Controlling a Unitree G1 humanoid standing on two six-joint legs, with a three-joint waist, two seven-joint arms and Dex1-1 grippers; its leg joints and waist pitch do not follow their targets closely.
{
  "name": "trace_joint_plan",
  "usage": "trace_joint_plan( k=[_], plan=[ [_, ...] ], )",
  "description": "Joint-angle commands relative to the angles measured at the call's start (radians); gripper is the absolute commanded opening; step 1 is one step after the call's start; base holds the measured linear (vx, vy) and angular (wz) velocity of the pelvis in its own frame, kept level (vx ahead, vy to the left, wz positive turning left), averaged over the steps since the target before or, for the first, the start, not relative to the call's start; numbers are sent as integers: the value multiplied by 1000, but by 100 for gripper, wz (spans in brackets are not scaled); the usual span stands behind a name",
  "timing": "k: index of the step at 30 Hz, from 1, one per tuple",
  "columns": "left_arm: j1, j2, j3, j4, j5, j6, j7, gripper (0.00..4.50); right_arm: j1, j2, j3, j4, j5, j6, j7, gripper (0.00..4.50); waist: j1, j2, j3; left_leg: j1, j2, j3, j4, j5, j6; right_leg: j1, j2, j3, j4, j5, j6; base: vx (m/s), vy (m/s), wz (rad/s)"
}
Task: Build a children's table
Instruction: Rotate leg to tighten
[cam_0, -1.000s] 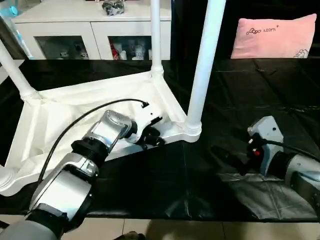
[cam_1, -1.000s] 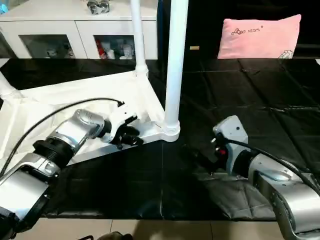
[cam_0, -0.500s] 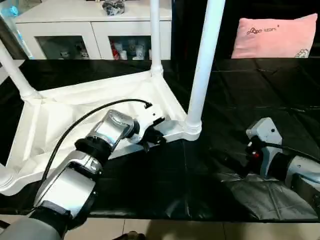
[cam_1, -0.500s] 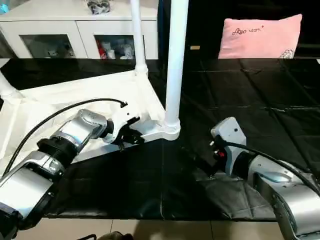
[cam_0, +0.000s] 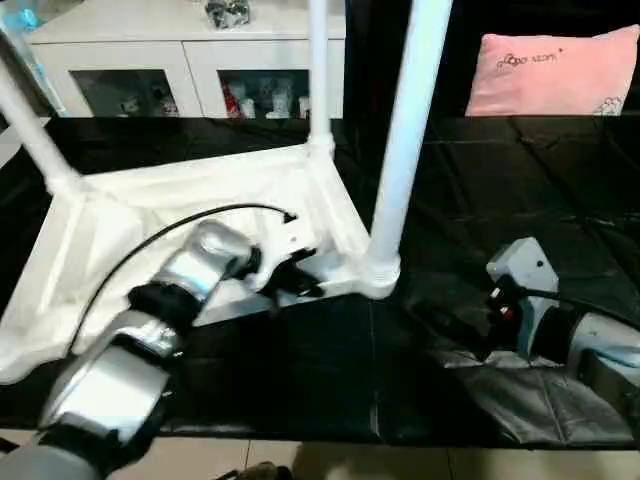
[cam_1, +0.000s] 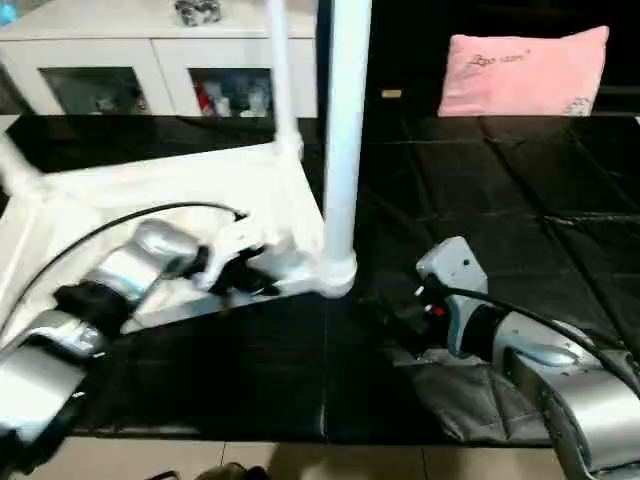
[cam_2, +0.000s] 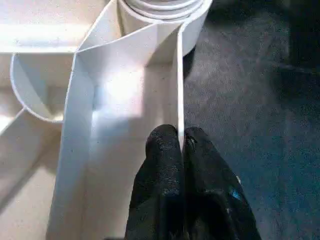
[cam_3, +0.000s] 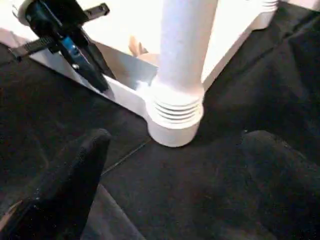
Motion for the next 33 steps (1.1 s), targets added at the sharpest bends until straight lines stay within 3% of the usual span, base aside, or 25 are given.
trace_joint_plan(
  k=[1,6,12,13,23,28,33],
  plan=[
    [16,17,-28,-13,22,-7,-56,2,4,-8,5,-4,-4,-12,2,450,2,-12,-59,49,73,-28,-80,-260,23,16,-61,21,-73,-55,-285,0,0,0],
    [44,52,-25,-64,12,-20,-129,2,3,-7,11,-6,-6,-14,2,450,1,-13,-60,51,72,-26,-81,-266,7,14,-62,22,-71,-47,-281,0,0,0],
    [60,43,24,-116,-7,-30,-68,2,2,-5,21,-9,-7,-15,2,450,3,-14,-60,49,72,-25,-78,-247,17,14,-62,22,-70,-40,-277,0,0,0],
    [78,48,29,-152,-15,-24,-71,27,4,-4,22,-14,-6,-12,-1,450,4,-12,-59,48,73,-25,-80,-250,15,14,-61,22,-70,-42,-276,0,0,0],
    [157,62,103,-287,-40,-3,32,112,27,-4,18,-28,3,-2,-8,450,6,-12,-61,48,71,-25,-78,-245,17,13,-58,20,-68,-40,-269,0,0,0],
    [168,88,80,-344,-22,48,-4,121,28,3,26,-32,1,-11,-13,450,7,-13,-60,49,71,-25,-79,-248,9,12,-59,22,-71,-69,-256,0,0,0],
    [171,101,57,-321,0,52,-23,121,29,9,31,-33,0,-15,-14,450,6,-9,-63,49,69,-25,-79,-238,7,11,-55,20,-67,-32,-252,0,0,0]
  ],
)
